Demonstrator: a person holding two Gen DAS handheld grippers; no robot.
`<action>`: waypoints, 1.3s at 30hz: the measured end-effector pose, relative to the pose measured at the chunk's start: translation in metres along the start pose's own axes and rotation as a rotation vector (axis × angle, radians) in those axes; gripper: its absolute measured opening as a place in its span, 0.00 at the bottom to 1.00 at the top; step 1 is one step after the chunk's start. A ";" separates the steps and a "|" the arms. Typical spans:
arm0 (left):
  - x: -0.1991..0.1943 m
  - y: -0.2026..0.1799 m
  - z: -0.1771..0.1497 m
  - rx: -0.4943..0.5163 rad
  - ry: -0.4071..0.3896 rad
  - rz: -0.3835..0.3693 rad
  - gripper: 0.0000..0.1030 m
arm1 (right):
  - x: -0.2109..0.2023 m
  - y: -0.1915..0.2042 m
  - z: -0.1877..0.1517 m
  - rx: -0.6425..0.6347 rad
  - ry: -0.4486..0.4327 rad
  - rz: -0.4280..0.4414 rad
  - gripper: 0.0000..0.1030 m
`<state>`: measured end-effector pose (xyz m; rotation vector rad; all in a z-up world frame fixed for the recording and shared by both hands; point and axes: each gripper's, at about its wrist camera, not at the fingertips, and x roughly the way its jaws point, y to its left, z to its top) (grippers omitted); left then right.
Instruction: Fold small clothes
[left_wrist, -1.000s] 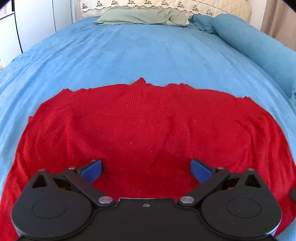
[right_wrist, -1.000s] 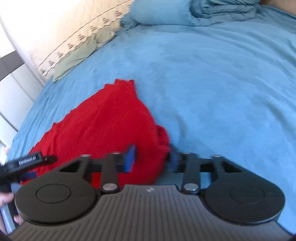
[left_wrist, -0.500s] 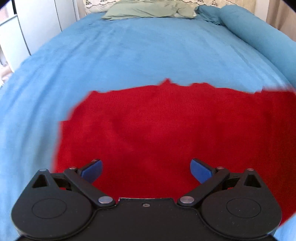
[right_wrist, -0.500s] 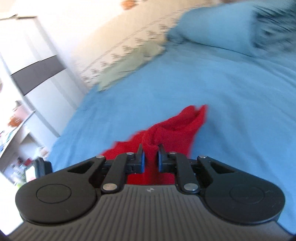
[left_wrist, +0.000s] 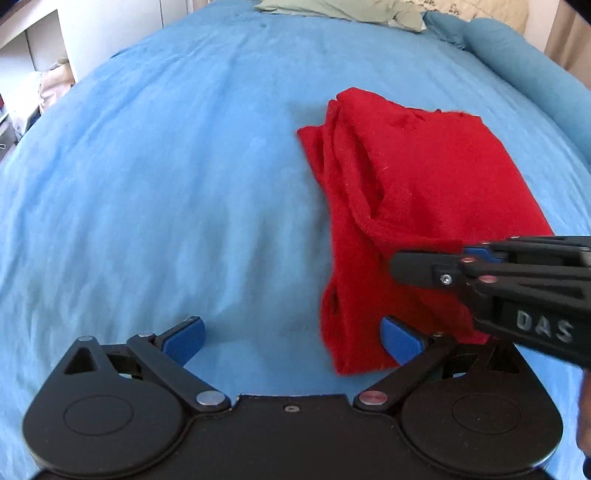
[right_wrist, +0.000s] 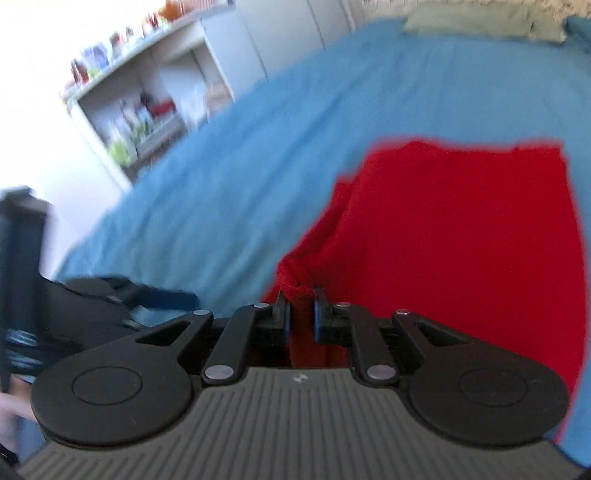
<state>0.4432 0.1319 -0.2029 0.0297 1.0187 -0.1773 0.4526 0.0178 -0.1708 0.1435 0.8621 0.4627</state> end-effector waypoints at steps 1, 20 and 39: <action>-0.003 0.000 -0.002 0.003 -0.009 -0.007 0.99 | 0.003 0.001 -0.002 0.003 0.006 -0.003 0.26; -0.056 -0.008 -0.010 0.034 -0.115 -0.137 0.99 | -0.098 -0.027 -0.018 0.060 -0.186 -0.069 0.82; -0.018 -0.031 0.015 -0.154 -0.047 -0.168 0.13 | -0.120 -0.078 -0.081 0.153 -0.169 -0.220 0.83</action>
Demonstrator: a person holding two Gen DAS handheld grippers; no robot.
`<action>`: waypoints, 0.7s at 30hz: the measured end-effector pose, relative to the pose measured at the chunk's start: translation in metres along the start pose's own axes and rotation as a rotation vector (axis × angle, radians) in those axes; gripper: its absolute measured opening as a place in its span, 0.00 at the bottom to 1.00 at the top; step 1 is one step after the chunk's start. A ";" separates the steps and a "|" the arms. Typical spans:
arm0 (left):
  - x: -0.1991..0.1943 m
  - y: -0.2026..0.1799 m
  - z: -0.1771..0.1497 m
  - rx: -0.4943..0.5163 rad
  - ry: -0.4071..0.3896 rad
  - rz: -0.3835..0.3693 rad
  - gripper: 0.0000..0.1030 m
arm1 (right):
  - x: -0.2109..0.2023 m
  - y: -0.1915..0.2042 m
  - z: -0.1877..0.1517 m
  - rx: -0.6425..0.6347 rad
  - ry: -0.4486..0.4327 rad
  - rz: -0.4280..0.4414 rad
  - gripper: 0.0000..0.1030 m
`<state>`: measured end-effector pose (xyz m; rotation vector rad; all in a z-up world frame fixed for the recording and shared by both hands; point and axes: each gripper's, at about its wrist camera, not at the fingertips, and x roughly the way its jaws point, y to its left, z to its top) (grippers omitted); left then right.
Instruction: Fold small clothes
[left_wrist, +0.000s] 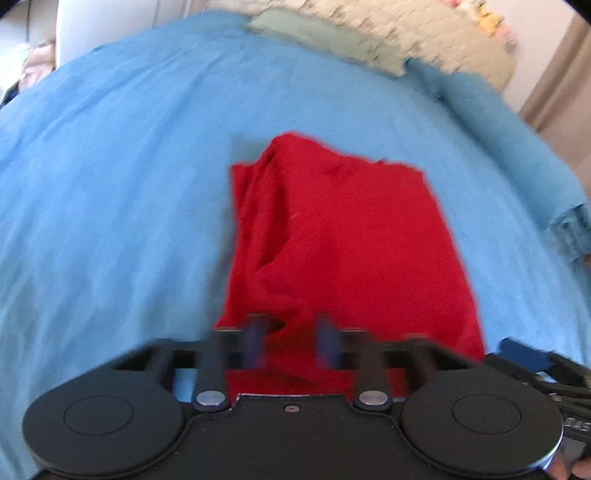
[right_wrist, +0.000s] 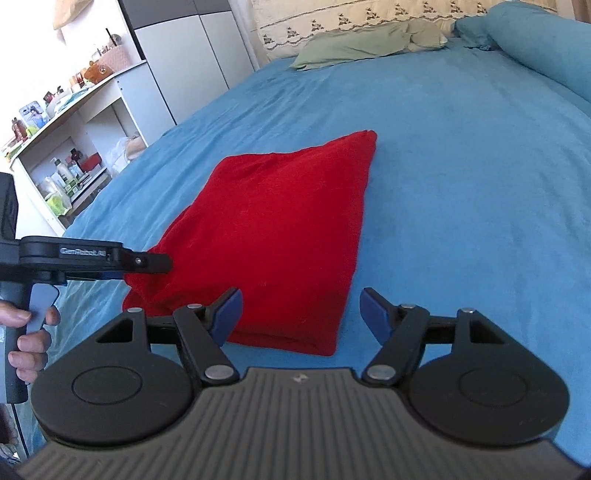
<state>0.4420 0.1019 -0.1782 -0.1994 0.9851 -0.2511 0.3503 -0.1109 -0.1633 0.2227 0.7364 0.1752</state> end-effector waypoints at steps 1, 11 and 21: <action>0.001 0.003 0.000 -0.018 0.005 -0.004 0.13 | -0.001 -0.001 0.000 -0.002 0.001 0.002 0.83; -0.028 0.015 -0.029 -0.015 -0.042 0.023 0.10 | -0.002 0.001 0.000 -0.022 -0.007 0.005 0.83; -0.036 0.010 -0.042 0.018 -0.163 0.111 0.68 | 0.003 -0.001 0.001 -0.046 0.007 -0.025 0.83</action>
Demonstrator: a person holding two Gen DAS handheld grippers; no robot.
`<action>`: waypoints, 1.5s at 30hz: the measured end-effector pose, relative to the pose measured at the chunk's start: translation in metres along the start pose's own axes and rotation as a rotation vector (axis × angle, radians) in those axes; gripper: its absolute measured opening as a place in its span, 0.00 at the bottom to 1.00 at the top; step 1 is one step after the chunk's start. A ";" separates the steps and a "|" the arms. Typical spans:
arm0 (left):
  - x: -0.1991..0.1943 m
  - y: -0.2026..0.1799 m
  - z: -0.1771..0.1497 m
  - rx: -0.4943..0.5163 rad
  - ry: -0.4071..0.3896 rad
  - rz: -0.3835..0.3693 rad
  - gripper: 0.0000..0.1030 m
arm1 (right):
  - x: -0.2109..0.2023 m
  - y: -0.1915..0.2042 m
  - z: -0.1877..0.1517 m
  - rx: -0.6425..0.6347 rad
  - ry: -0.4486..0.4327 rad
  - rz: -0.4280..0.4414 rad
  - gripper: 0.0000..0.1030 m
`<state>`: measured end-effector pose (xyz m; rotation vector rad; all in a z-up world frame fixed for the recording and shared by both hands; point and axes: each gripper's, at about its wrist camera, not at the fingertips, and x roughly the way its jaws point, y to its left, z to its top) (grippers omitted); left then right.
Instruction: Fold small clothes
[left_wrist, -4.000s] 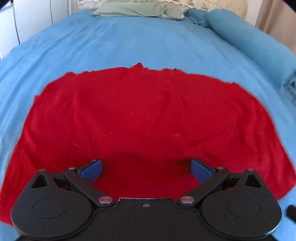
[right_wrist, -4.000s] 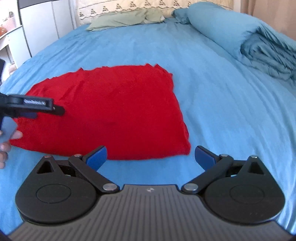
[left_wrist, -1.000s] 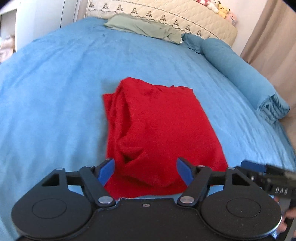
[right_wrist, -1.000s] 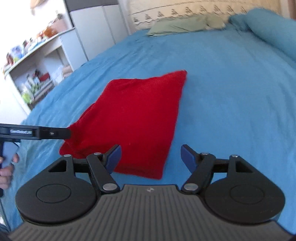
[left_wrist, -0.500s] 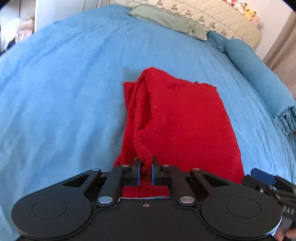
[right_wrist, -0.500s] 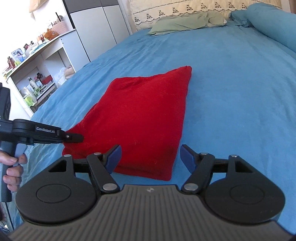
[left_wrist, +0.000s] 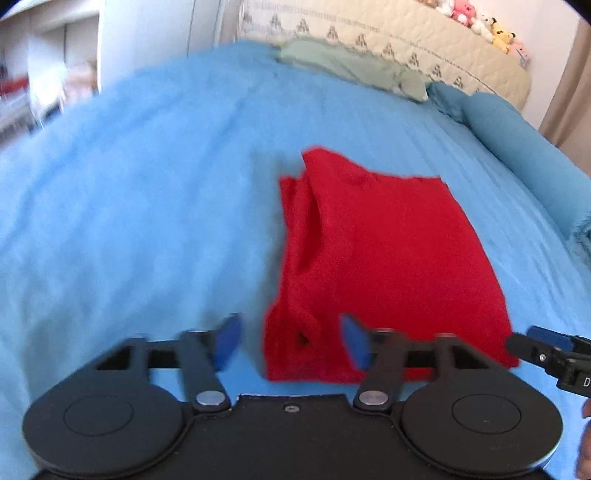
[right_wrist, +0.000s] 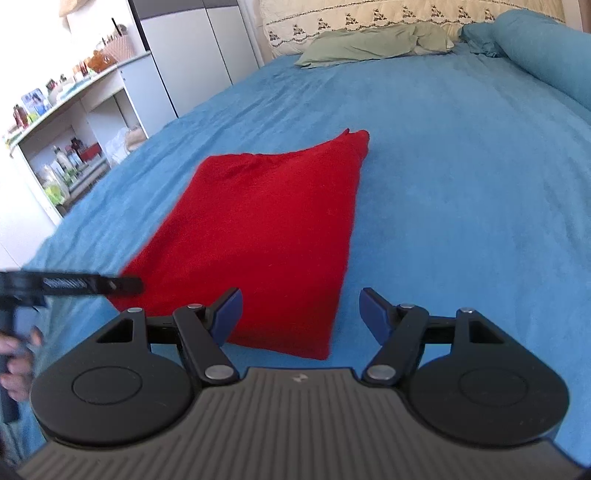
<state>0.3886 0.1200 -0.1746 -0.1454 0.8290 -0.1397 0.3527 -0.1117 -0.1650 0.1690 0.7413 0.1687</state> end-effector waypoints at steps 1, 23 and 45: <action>0.002 0.001 0.001 0.008 0.000 0.011 0.68 | 0.003 -0.002 -0.002 -0.007 0.004 -0.018 0.83; 0.085 0.009 0.086 0.022 0.177 -0.241 0.97 | 0.070 -0.029 0.060 0.055 0.169 0.080 1.00; 0.055 -0.039 0.093 0.086 0.097 -0.251 0.25 | 0.069 -0.023 0.086 0.202 0.051 0.159 0.37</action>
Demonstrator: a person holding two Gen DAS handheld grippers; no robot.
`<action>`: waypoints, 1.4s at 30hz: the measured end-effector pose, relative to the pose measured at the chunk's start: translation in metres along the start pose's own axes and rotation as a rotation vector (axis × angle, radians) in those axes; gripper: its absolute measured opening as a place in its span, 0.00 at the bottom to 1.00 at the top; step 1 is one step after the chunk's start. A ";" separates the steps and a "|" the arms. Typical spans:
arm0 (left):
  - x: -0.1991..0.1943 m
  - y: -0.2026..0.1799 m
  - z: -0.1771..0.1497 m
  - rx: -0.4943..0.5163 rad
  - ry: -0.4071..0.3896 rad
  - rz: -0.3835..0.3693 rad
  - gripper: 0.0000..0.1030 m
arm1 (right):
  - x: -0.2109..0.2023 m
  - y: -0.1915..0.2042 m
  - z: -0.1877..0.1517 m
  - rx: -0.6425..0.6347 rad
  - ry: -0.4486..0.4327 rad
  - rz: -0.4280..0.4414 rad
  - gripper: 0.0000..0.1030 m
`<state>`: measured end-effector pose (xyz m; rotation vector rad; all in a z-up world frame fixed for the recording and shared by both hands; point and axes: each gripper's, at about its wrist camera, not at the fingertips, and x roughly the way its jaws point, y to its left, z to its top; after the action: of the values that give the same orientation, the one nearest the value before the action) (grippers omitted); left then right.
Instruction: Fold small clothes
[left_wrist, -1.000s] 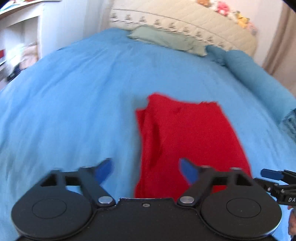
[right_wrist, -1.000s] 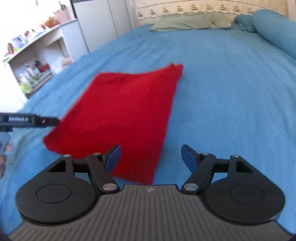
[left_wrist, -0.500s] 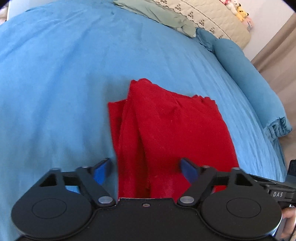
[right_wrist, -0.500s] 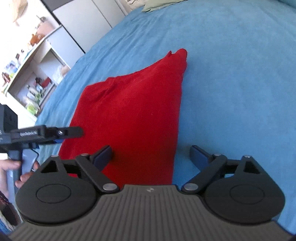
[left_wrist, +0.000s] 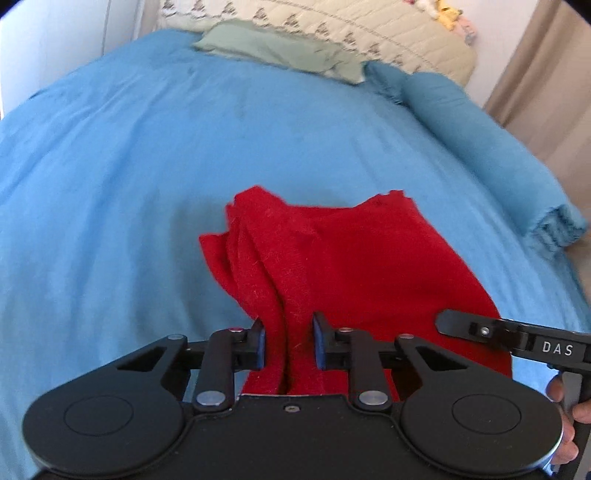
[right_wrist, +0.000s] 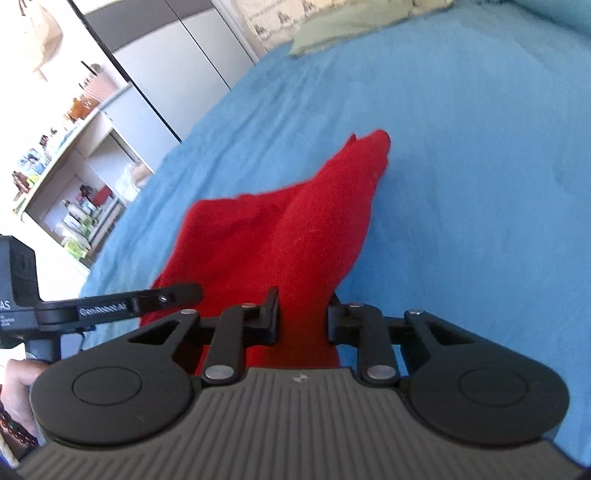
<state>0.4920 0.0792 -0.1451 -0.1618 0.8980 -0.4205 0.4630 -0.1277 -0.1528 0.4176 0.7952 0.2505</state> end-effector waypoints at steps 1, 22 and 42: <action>-0.007 -0.009 -0.001 0.005 -0.005 -0.010 0.25 | -0.009 0.003 0.001 -0.004 -0.011 0.006 0.37; -0.034 -0.131 -0.159 0.024 -0.002 0.037 0.61 | -0.175 -0.101 -0.131 0.015 0.053 -0.079 0.57; -0.066 -0.123 -0.161 0.102 -0.027 0.178 0.83 | -0.187 -0.070 -0.135 -0.184 -0.053 -0.347 0.97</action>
<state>0.2947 0.0015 -0.1590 0.0067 0.8546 -0.2967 0.2413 -0.2228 -0.1498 0.1081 0.7709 -0.0121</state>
